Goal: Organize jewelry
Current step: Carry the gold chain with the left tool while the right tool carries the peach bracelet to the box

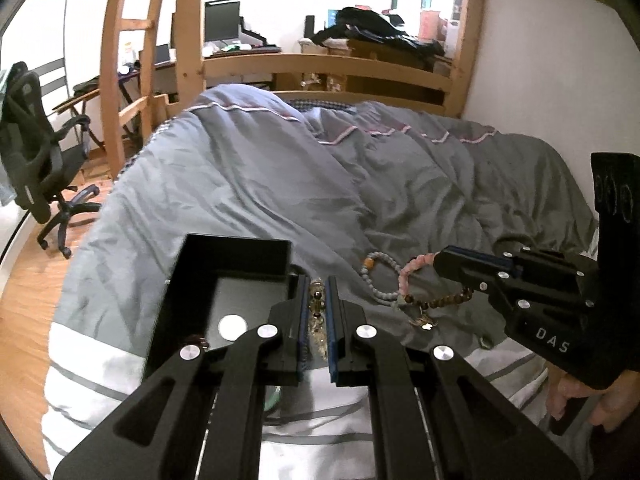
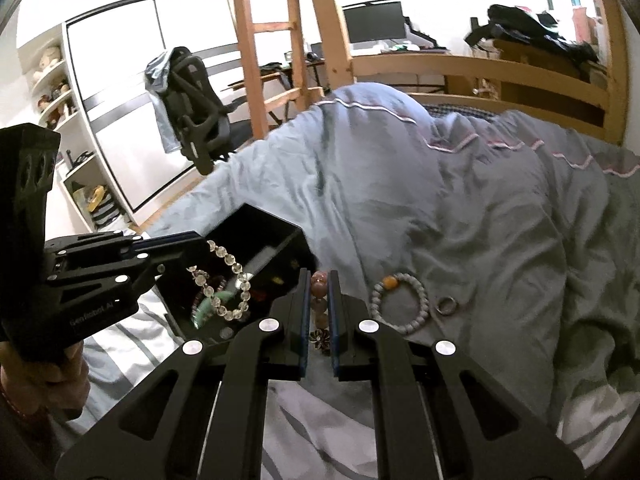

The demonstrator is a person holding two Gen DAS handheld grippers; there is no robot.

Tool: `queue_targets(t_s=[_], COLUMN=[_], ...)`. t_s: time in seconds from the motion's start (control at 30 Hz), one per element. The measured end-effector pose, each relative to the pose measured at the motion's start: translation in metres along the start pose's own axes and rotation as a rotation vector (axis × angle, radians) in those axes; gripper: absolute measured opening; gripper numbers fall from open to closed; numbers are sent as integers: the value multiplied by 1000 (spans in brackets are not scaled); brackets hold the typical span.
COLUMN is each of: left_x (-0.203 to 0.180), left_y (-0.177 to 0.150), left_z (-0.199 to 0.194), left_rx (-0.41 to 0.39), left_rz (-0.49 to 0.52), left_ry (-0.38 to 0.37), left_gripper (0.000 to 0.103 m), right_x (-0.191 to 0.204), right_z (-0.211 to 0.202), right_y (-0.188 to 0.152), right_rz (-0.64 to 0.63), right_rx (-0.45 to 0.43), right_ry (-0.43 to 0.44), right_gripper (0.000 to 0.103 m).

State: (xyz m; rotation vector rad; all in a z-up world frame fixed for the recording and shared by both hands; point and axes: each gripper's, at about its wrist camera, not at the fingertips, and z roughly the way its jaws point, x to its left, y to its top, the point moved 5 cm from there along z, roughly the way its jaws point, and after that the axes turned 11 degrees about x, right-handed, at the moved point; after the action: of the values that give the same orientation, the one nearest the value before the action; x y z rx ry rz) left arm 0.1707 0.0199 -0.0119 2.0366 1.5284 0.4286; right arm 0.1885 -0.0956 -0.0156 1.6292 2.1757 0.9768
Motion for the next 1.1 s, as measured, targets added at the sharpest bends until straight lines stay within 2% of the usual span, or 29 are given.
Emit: queue_targets(t_s=[0.53,1.1], left_x=[64,93], left_y=[1,-6], left_z=[-19,-12], left_rx=[-21,8], left_rz=[-103,-164], left_ry=[71,97], left_gripper=[7,7], right_x=[52,90], right_z=[13,34], right_y=[25,37], right_rz=[-88,-148], right_rx=[-22,-12], right_ry=[56,104], right_gripper=[9,9])
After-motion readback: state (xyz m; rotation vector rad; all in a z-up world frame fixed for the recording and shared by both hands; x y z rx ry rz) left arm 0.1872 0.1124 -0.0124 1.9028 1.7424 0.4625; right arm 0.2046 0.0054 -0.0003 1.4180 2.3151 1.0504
